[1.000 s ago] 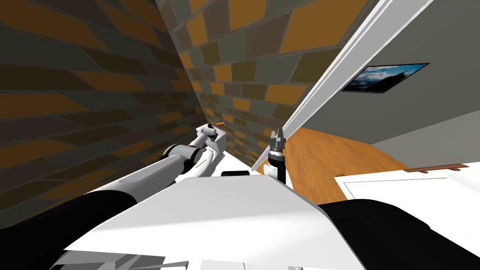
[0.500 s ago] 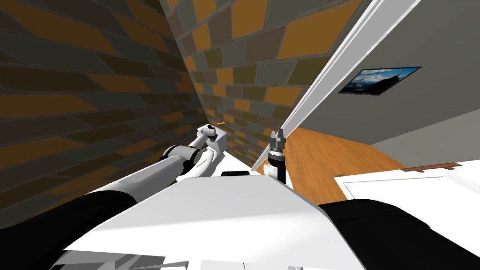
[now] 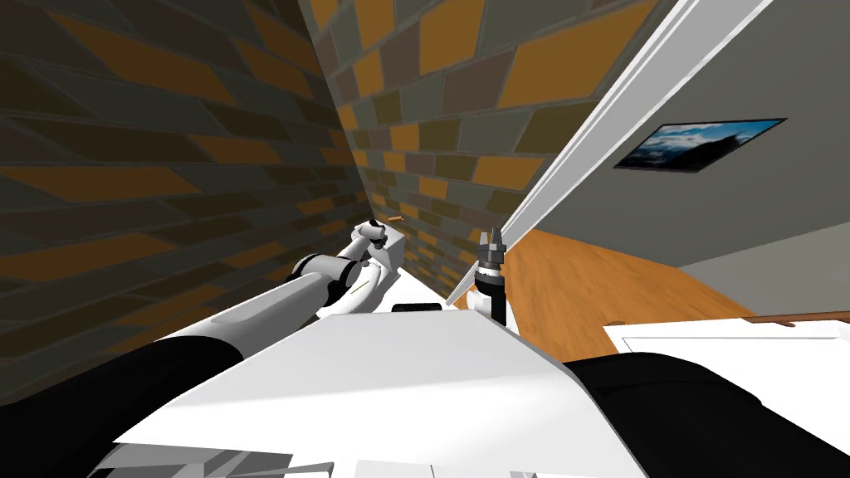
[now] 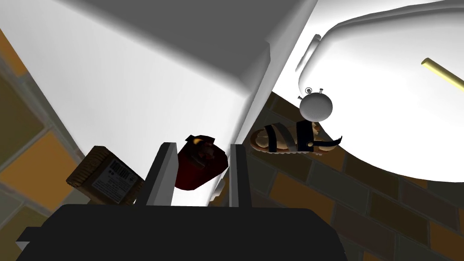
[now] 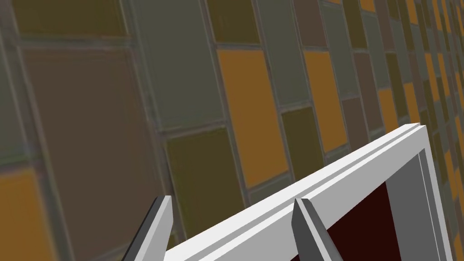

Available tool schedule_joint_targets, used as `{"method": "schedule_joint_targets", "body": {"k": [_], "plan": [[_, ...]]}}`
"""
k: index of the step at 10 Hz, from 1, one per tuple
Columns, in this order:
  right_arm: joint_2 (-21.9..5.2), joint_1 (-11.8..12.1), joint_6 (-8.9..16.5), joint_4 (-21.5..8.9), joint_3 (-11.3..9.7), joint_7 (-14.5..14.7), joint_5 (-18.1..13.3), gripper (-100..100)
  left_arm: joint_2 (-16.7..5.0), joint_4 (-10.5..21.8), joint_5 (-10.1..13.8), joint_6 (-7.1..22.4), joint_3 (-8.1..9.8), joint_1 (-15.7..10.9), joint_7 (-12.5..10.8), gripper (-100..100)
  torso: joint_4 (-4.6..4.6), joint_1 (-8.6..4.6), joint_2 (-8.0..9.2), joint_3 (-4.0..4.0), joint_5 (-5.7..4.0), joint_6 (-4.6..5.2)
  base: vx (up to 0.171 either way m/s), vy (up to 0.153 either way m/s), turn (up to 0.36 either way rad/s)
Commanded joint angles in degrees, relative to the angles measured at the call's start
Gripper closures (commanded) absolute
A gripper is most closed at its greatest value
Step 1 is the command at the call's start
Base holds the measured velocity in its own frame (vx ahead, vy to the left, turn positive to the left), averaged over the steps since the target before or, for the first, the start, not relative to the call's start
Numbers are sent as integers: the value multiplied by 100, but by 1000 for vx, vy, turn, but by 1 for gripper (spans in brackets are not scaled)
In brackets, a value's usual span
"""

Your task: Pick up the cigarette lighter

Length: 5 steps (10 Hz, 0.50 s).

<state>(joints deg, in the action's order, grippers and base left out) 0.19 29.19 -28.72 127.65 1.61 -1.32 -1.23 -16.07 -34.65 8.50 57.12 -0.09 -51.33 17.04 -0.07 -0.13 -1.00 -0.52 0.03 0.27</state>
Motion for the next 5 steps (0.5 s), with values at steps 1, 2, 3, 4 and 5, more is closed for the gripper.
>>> {"method": "schedule_joint_targets", "body": {"k": [1,2,3,4,5], "plan": [[0,0,0,0,0,0,0,0,17,-173,-31,103,36,55,22,100,0,0,0,0,0,0,33,-39,22],[0,-1,0,0,0,0,0,0,221,41,-251,46,314,-156,291,100,-1,1,1,-1,1,5,29,-39,312],[0,1,0,0,1,0,0,0,221,-10,-251,46,333,-156,291,100,-1,1,4,1,-1,-9,20,-44,174],[0,-1,0,0,0,0,0,0,221,41,-251,46,333,-156,291,100,-1,3,6,2,0,0,5,-16,-19],[0,-1,0,0,0,0,0,0,323,149,-361,18,481,-262,426,100,-2,8,8,2,2,7,4,-12,115]]}}
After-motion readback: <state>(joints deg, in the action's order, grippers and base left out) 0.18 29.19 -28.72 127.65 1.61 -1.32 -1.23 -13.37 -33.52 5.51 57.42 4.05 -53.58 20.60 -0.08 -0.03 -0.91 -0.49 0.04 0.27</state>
